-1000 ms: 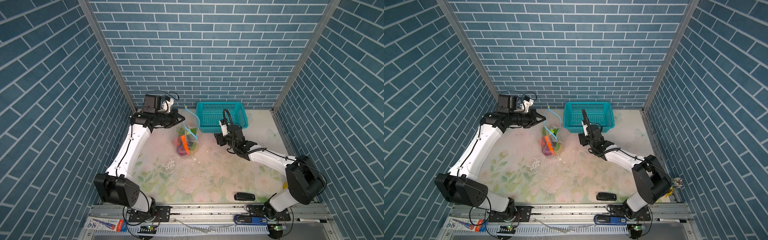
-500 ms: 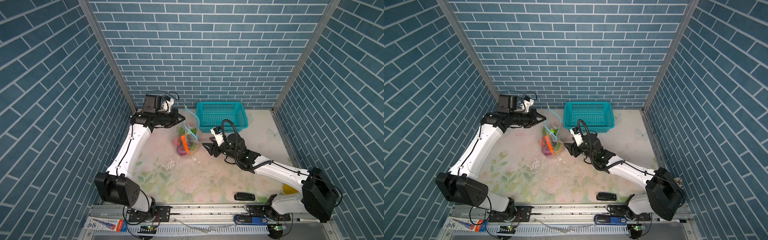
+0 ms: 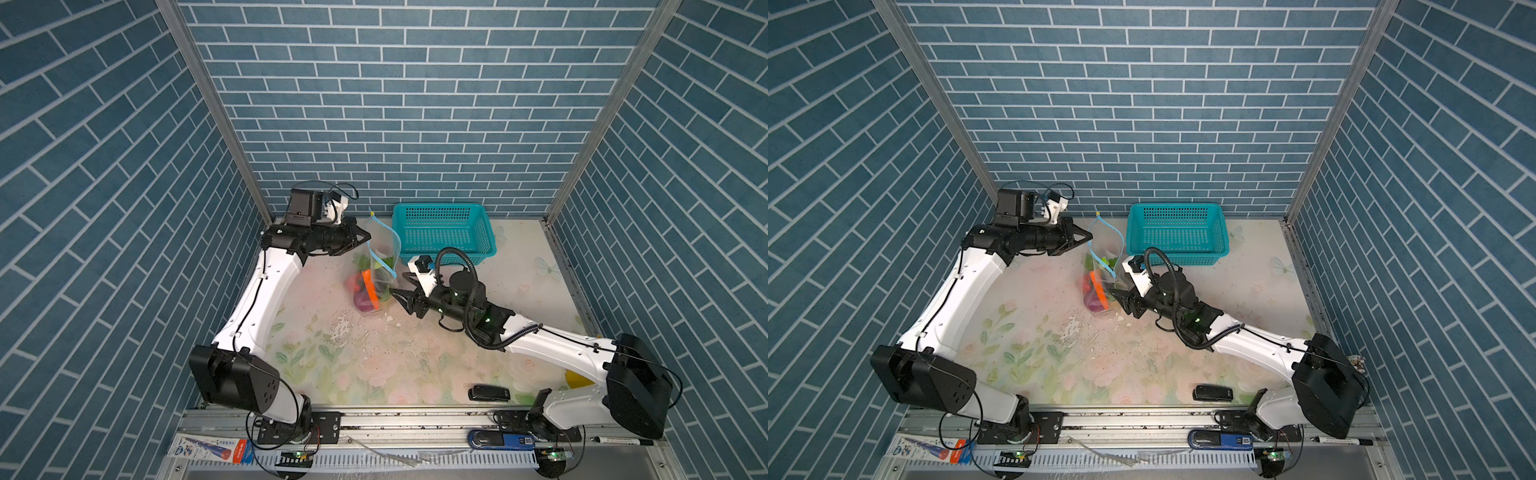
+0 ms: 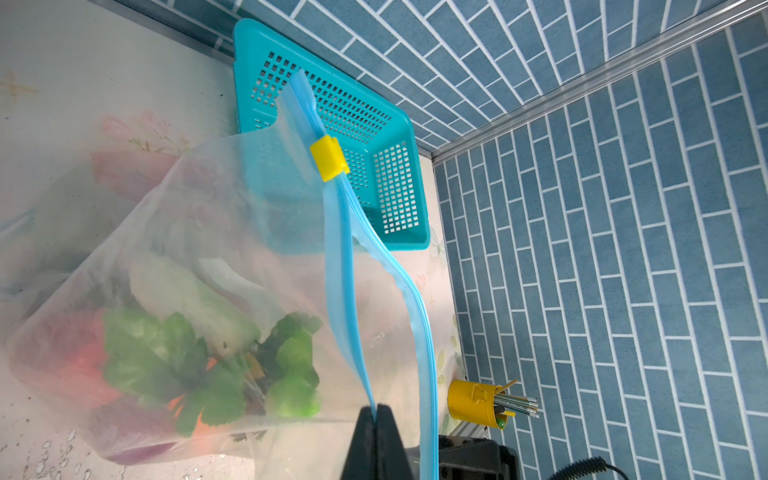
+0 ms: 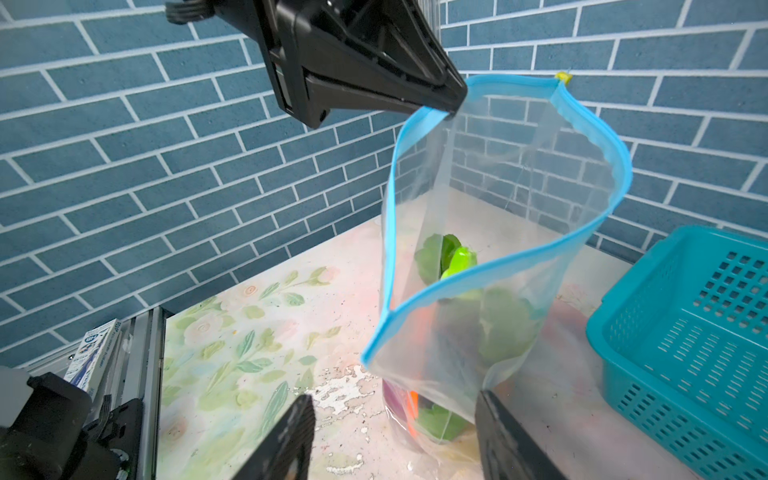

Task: Place the food in the zip-top bag and seal the zipper
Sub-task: 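Reach the right gripper to the bag's top corner farthest from the left gripper, then close the right gripper on the bag corner and lift it upward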

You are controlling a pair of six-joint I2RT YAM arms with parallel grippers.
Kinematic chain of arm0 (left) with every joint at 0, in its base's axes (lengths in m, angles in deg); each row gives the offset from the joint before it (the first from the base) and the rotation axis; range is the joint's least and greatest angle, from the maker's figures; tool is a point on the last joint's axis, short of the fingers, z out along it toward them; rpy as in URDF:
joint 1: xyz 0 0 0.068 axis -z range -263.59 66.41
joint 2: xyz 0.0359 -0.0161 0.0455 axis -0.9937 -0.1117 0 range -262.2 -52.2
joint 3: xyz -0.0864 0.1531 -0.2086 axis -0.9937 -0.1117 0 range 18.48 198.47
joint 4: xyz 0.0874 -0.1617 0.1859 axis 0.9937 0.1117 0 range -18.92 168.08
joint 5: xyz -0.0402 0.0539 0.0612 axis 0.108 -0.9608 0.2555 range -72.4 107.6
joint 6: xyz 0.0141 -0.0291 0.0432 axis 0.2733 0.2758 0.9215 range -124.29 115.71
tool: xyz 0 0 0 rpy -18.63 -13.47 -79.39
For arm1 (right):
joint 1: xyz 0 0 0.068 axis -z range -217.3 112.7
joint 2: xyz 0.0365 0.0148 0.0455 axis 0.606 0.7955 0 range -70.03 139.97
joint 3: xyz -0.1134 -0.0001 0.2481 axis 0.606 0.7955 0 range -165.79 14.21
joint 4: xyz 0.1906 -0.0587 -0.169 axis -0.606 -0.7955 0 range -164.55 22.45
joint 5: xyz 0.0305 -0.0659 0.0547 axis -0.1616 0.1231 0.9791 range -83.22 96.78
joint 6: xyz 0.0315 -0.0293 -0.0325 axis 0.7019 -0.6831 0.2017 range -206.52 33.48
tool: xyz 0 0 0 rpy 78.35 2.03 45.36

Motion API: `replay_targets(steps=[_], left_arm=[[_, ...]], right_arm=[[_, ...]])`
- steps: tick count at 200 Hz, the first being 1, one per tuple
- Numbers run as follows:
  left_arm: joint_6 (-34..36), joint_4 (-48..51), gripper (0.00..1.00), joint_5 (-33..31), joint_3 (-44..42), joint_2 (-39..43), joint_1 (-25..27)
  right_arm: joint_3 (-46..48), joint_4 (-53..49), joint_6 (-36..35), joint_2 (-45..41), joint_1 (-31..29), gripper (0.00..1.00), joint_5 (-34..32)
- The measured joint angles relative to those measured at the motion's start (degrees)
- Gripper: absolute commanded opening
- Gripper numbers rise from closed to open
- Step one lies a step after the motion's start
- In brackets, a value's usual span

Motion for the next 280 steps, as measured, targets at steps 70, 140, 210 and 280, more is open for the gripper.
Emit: replay_targets(steps=[70, 140, 210, 280], left_arm=[[0.0, 0.0, 0.0, 0.0, 0.0, 0.0, 0.0], [0.02, 0.02, 0.0, -0.07, -0.13, 0.17, 0.0], [1.11, -0.74, 0.44, 0.24, -0.68, 2.12, 0.0], [1.95, -6.45, 0.72, 0.96, -3.82, 7.02, -0.02]], right_arm=[[-3.91, 0.0, -2.67, 1.18, -1.51, 0.18, -2.56], [-5.31, -2.45, -2.91, 1.66, -1.95, 0.0, -3.65], [-10.14, -13.11, -6.16, 0.37, -1.22, 0.0, -4.94], [-15.04, -24.98, -9.03, -1.51, 6.45, 0.0, 4.81]])
